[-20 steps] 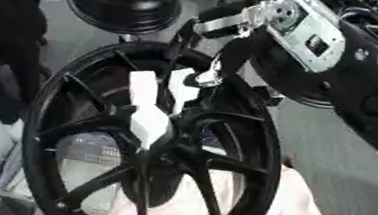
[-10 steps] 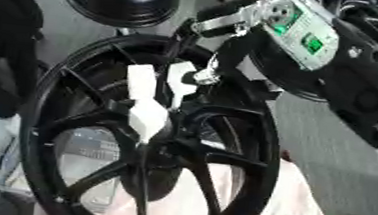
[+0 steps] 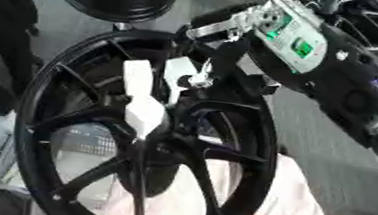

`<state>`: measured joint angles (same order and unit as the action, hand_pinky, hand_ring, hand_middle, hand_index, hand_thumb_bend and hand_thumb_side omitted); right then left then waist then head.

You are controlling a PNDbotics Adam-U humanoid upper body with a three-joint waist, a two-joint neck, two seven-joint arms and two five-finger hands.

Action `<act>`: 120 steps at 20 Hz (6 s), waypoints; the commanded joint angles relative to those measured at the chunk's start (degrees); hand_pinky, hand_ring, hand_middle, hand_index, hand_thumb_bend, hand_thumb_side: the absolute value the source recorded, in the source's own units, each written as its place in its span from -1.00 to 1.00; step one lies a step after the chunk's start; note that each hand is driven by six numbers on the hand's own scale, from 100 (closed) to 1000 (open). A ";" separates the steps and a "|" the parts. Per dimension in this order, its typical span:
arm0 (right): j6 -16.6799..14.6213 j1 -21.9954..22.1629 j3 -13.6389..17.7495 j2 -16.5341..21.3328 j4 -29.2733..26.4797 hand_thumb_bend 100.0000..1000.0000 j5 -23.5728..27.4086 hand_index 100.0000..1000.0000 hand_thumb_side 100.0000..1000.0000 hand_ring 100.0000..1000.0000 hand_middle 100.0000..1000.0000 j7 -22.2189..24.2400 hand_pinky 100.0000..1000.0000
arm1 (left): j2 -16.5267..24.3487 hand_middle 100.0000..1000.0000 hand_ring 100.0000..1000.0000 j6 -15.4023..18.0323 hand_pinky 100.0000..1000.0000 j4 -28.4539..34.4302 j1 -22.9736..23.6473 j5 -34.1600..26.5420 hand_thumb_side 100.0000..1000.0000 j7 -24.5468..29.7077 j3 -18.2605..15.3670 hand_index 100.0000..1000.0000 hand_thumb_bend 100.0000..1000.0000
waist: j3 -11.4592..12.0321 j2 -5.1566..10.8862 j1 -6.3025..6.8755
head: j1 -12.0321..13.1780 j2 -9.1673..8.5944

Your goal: Pull the pin out of the wheel hub.

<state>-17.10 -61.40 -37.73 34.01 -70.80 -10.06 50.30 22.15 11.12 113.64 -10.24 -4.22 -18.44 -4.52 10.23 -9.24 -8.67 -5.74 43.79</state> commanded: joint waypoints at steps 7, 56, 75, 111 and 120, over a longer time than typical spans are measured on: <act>-2.18 -0.35 1.02 0.63 0.75 -0.62 -0.63 0.74 -0.24 0.71 0.46 1.67 0.74 | 0.75 0.44 0.90 0.01 0.49 0.95 -0.83 0.24 0.33 -0.15 -0.62 0.58 -0.96 | 0.16 0.38 0.20 | -0.57 -0.10; 13.43 17.02 34.26 29.13 2.14 -1.00 10.12 -0.16 -1.00 0.19 -0.50 -17.39 0.46 | 1.42 0.44 0.90 0.10 0.50 0.95 0.40 1.68 0.33 -1.89 -2.09 0.58 -0.97 | -2.41 0.38 1.04 | 2.27 -2.97; 11.42 31.98 43.72 33.71 7.92 -1.00 4.04 0.74 -0.61 0.71 0.65 -30.33 0.71 | 1.46 0.44 0.90 0.34 0.50 0.95 0.70 2.11 0.32 -2.21 -2.23 0.59 -0.98 | -4.31 0.15 2.50 | 4.32 -3.75; 20.40 30.99 45.64 33.80 7.70 -1.00 -0.62 0.81 0.22 0.78 0.63 -46.10 0.75 | 1.36 0.44 0.90 0.33 0.50 0.95 1.02 2.21 0.32 -1.92 -2.24 0.58 -0.98 | -4.57 0.41 2.43 | 4.89 -4.41; 19.58 30.80 43.95 33.19 2.74 -1.00 5.40 0.76 0.18 0.59 0.58 -42.65 0.68 | 1.35 0.44 0.90 0.30 0.51 0.95 0.99 2.22 0.32 -1.76 -2.18 0.58 -0.98 | -4.43 0.48 2.55 | 4.72 -4.06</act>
<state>2.84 -29.75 5.95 64.31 -66.30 -6.00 6.92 22.18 11.33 113.64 -8.86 -2.43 -20.43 -6.23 5.80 -9.61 -6.37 -0.94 39.73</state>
